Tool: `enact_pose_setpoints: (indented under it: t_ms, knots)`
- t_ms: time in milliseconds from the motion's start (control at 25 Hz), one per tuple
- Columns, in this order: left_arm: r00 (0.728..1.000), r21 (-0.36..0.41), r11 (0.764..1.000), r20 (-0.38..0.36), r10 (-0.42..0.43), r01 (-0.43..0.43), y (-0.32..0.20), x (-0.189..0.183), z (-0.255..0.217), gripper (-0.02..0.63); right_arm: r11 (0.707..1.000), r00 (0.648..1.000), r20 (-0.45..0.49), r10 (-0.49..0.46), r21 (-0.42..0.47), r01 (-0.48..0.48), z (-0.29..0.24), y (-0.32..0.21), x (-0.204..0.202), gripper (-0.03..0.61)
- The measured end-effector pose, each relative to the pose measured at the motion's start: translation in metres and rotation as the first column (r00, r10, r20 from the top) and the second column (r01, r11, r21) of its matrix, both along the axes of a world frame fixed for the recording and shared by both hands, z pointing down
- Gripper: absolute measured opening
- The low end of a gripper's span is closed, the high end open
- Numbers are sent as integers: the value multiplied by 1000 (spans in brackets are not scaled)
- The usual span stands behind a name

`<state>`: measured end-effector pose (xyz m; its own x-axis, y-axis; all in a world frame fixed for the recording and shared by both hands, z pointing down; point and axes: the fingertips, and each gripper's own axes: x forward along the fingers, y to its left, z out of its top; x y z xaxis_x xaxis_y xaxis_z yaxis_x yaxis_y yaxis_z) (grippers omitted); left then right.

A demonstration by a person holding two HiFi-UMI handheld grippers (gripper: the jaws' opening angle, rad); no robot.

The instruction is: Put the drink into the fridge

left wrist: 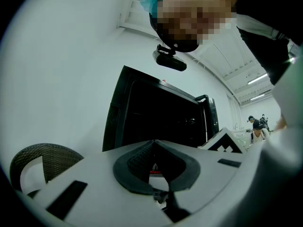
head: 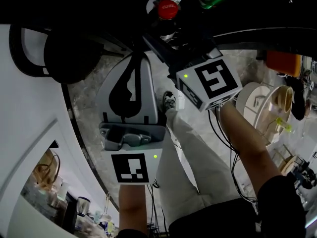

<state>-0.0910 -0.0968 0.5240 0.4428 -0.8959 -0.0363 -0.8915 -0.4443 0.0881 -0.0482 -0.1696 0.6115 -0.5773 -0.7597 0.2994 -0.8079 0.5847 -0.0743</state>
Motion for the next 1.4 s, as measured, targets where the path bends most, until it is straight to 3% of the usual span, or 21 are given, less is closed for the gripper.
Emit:
enact_pose_setpoints:
  t_ms: [280, 600, 1400]
  knots:
    - [1000, -1, 1000, -14, 6, -6, -9, -7, -6, 9, 1000, 1000, -4, 24, -4, -24, 9, -34, -21, 309]
    - [1000, -30, 999, -3, 24, -24, -12, -12, 2, 9, 989, 989, 43, 140, -54, -138, 25, -75, -25, 308]
    - [998, -63, 996, 12, 69, -69, -3, -24, 12, 9, 974, 975, 41, 219, 56, -221, 33, -107, -37, 310]
